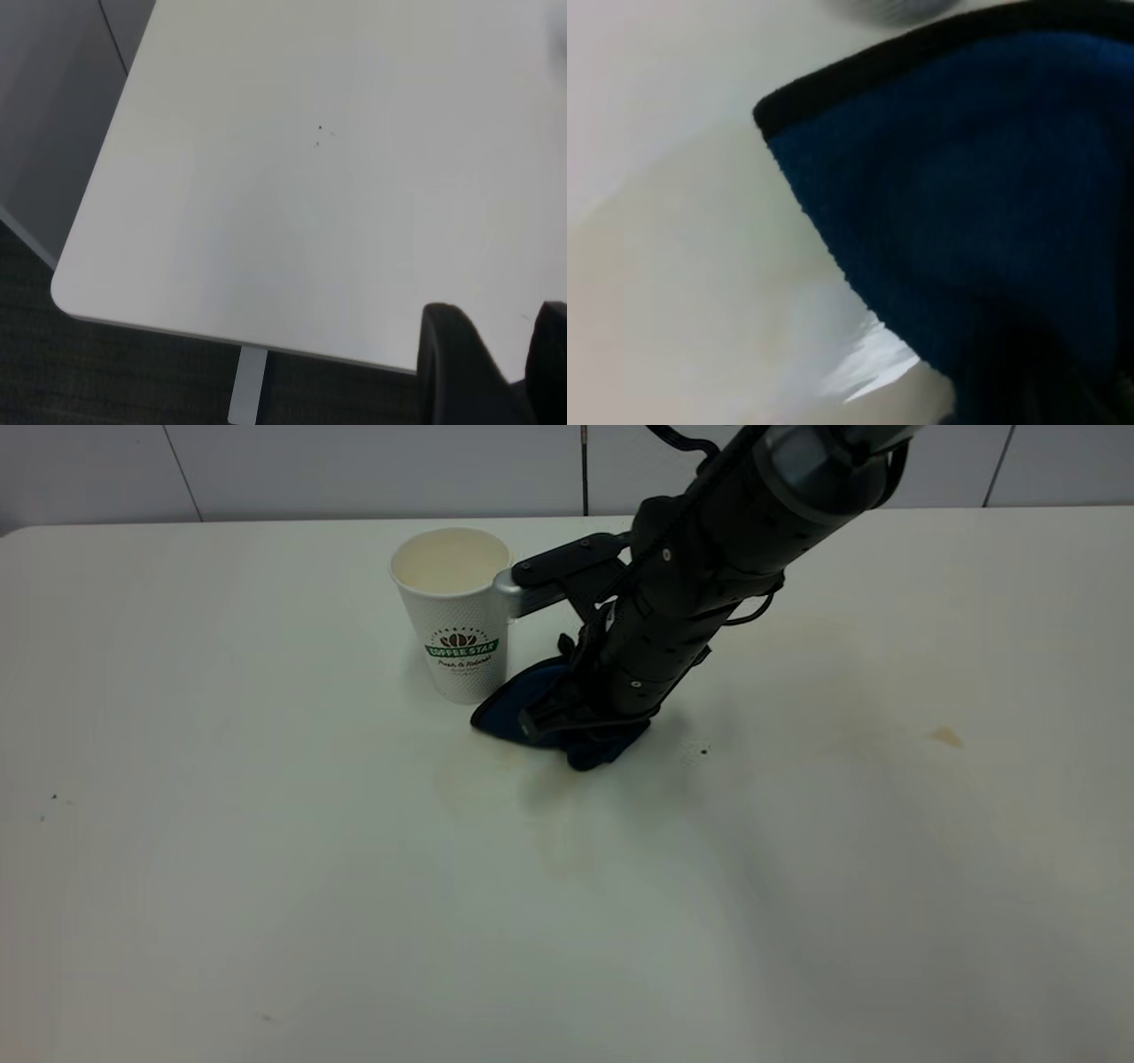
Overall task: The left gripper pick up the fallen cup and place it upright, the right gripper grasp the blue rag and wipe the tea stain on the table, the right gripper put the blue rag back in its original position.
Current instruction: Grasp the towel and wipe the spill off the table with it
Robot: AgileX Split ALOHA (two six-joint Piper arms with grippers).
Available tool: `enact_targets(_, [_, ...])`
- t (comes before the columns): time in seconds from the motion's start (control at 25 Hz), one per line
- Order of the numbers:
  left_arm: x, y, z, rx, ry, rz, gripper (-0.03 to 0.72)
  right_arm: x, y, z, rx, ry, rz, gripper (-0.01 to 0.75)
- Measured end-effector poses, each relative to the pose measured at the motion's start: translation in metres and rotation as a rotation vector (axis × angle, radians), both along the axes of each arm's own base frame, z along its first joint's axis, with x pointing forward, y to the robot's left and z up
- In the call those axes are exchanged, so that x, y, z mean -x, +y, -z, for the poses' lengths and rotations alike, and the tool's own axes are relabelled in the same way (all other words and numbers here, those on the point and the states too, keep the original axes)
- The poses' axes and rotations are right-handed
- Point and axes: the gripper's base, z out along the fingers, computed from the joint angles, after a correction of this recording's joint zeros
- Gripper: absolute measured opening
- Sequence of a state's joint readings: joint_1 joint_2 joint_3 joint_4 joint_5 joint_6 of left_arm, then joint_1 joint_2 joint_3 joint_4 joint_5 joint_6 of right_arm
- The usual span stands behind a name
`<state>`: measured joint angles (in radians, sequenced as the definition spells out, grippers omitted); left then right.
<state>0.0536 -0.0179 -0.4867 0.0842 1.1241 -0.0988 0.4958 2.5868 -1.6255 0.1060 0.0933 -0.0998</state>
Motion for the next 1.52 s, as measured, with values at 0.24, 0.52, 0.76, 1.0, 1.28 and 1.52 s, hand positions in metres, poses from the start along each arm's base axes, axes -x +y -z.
enact_targets(0.24, [0.0,0.0,0.0,0.0,0.0,0.0,0.238,-0.025,-0.045,0.002,-0.017,-0.054,0.104,0.059])
enact_targets(0.52, [0.0,0.0,0.0,0.0,0.0,0.0,0.238,-0.048,-0.123,0.003,-0.001,-0.001,0.27,0.059])
enact_targets(0.76, [0.0,0.0,0.0,0.0,0.0,0.0,0.238,-0.052,-0.184,0.001,0.017,0.105,0.394,0.059])
enact_targets(1.0, [0.0,0.0,0.0,0.0,0.0,0.0,0.238,-0.048,-0.193,-0.006,0.038,0.177,0.396,0.059])
enact_targets(1.28, [0.0,0.0,0.0,0.0,0.0,0.0,0.238,-0.031,-0.117,-0.007,0.085,0.204,0.202,0.059])
enact_targets(1.52, [0.0,0.0,0.0,0.0,0.0,0.0,0.238,0.005,-0.021,-0.007,0.111,0.199,-0.018,0.059])
